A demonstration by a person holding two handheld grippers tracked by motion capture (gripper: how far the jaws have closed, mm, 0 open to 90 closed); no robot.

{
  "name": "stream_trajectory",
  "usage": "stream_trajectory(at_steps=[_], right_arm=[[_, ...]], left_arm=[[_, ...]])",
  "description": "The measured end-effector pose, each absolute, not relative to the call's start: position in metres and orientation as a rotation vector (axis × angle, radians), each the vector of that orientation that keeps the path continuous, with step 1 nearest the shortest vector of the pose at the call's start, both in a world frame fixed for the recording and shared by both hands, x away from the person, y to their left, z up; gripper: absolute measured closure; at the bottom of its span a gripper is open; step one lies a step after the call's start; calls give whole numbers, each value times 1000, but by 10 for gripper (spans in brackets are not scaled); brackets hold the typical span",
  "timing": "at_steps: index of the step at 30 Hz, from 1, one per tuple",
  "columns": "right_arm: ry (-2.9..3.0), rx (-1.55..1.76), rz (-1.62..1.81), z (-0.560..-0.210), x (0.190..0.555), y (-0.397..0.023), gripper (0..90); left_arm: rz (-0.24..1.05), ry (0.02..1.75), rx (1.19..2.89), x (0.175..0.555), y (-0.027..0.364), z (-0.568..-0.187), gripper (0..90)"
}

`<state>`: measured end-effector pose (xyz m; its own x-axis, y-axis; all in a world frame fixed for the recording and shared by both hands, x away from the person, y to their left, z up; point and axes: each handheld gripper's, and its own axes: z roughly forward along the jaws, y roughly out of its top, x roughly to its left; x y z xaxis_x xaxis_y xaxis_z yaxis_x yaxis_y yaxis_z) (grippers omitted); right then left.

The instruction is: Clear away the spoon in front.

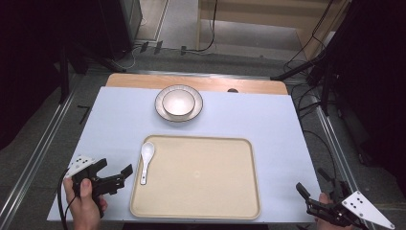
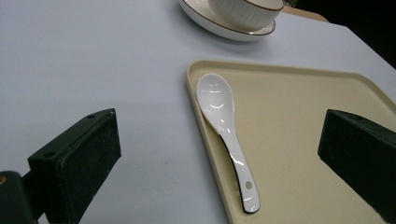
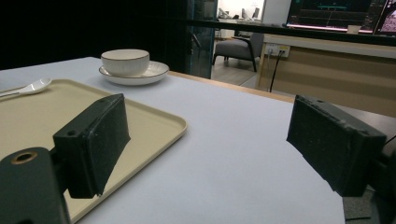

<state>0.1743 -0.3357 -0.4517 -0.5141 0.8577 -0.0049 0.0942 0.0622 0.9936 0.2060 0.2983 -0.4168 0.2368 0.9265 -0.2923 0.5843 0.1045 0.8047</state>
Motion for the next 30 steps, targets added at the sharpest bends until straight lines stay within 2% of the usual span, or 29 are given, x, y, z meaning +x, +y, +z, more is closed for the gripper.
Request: stream_trajectory(at_steps=[30], right_arm=[[1684, 991, 1494, -453, 174, -341, 129]], left_arm=[[600, 1449, 1531, 198, 356, -412, 0]])
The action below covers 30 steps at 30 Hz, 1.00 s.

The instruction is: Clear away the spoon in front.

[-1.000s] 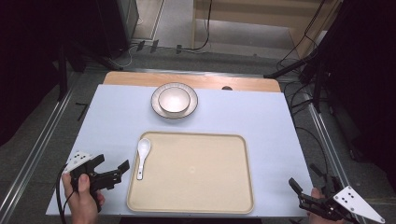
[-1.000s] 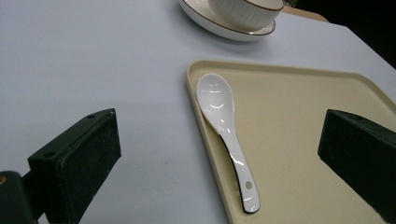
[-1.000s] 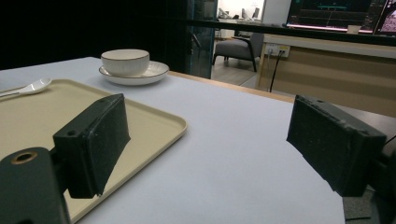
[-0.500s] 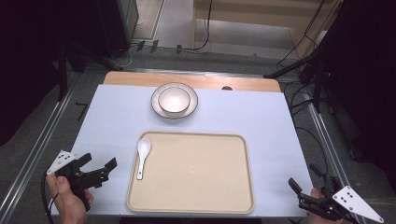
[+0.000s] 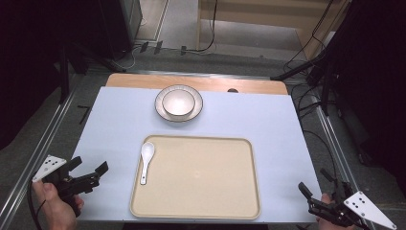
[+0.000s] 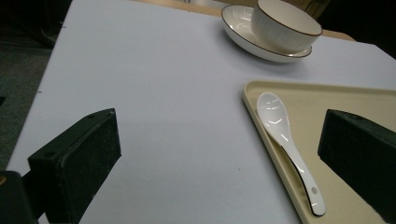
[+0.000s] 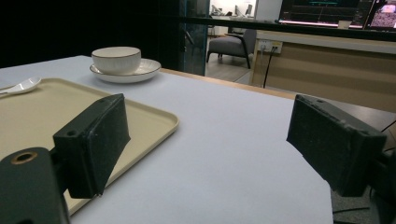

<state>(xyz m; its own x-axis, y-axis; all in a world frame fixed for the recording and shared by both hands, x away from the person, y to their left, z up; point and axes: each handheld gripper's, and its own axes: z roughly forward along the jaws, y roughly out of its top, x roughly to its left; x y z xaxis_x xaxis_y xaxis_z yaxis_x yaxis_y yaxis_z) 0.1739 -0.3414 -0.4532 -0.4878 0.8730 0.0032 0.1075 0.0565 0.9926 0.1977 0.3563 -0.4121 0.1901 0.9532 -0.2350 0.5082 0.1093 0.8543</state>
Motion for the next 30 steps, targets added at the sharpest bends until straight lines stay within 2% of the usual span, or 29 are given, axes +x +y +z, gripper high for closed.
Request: stream_trajectory(at_steps=[30], right_arm=[[1646, 1012, 1495, -452, 172, -352, 129]], left_arm=[[743, 1421, 1449, 198, 377, -424, 0]])
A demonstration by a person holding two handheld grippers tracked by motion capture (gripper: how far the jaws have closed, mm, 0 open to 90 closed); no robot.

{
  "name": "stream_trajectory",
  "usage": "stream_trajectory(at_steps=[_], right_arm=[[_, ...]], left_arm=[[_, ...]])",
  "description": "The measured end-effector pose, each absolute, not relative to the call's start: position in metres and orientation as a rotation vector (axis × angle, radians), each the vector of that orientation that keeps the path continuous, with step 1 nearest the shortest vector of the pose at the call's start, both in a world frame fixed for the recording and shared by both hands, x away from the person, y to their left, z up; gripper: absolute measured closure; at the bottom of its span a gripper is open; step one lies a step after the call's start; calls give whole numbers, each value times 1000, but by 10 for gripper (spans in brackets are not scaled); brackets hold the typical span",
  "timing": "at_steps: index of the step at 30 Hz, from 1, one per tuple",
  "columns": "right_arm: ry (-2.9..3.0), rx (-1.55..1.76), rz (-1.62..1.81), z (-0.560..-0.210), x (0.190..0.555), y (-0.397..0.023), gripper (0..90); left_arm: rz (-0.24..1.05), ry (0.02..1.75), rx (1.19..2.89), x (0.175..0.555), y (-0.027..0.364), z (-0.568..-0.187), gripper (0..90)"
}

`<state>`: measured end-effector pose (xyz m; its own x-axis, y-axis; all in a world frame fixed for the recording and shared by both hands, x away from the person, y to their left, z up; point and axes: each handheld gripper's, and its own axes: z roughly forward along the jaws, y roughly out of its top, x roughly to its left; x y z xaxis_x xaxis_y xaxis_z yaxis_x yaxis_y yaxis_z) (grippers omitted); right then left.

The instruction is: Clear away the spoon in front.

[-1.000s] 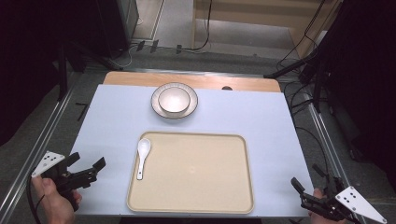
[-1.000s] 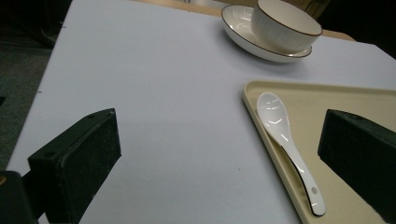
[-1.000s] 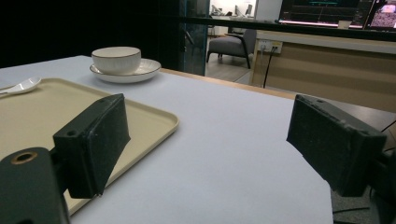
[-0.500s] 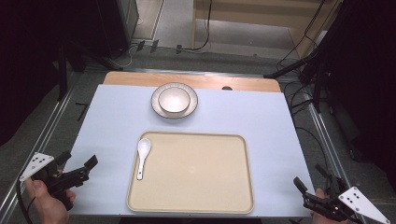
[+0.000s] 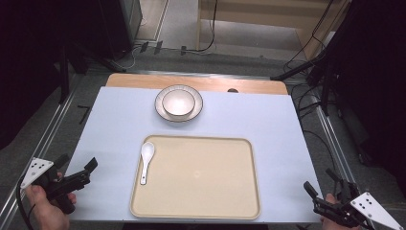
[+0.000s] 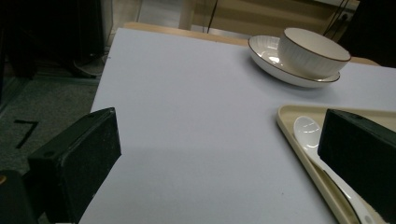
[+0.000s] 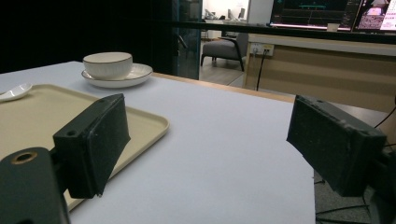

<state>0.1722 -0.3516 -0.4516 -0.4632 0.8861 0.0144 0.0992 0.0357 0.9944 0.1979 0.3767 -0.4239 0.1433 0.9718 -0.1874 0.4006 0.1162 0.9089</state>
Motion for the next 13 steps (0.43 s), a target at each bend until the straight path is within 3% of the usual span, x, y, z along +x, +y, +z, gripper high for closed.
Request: stream_trajectory(at_steps=[13], right_arm=[[1650, 1006, 1496, -451, 173, -351, 129]], left_arm=[[720, 1383, 1460, 194, 374, -422, 0]])
